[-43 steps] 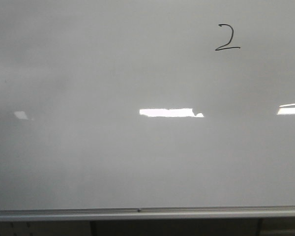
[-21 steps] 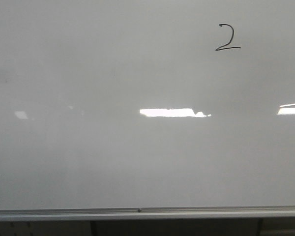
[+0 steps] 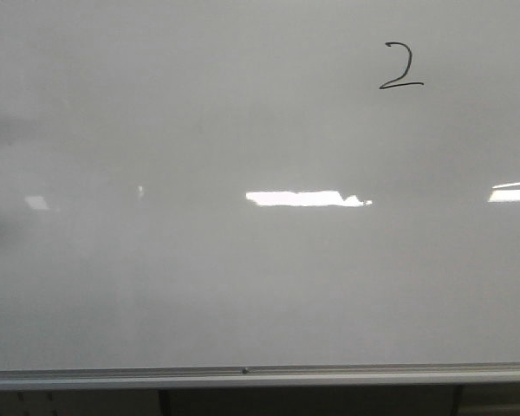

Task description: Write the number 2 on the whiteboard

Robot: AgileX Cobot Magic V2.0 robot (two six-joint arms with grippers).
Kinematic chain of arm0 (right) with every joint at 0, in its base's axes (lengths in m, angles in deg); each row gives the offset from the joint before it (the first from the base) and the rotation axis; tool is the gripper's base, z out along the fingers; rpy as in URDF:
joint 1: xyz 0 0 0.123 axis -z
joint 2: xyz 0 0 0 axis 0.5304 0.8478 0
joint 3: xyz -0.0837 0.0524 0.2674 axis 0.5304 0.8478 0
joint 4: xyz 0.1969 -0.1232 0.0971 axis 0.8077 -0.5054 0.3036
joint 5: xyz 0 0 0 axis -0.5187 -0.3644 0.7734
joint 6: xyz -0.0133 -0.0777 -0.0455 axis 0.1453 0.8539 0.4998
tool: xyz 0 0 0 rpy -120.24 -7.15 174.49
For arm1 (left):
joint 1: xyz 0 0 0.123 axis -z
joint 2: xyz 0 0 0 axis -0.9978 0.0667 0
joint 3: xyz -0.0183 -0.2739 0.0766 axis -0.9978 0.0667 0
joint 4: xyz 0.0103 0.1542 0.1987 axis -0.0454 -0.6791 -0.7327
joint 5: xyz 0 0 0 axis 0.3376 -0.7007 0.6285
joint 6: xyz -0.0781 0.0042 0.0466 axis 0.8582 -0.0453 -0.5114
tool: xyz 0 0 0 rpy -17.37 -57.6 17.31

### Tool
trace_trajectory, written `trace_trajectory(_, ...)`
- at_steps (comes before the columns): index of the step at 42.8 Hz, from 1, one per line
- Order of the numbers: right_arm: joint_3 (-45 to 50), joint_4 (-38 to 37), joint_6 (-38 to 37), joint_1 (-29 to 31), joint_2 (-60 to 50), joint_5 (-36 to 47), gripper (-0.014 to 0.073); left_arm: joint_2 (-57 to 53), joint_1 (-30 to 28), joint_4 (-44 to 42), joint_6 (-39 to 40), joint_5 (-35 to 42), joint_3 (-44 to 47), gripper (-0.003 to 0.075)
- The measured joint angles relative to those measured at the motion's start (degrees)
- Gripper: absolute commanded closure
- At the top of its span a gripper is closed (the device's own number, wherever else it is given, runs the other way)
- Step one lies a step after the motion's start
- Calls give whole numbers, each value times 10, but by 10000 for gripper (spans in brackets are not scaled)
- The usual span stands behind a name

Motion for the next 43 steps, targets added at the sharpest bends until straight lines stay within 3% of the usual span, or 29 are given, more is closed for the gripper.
trace_trajectory(13, 0, 0, 0, 0, 0, 0, 67, 58, 0, 0, 0, 16, -11, 640)
trace_trajectory(23, 0, 0, 0, 0, 0, 0, 67, 80, 0, 0, 0, 15, -12, 335)
trace_trajectory(25, 0, 0, 0, 0, 0, 0, 67, 81, 0, 0, 0, 15, -12, 306)
trace_trajectory(37, 0, 0, -19, 0, 0, 0, 67, 60, 0, -3, 0, -19, -14, 299)
trace_trajectory(43, 0, 0, -66, 0, -9, 0, 67, -1, 0, -9, 0, -147, -35, 299)
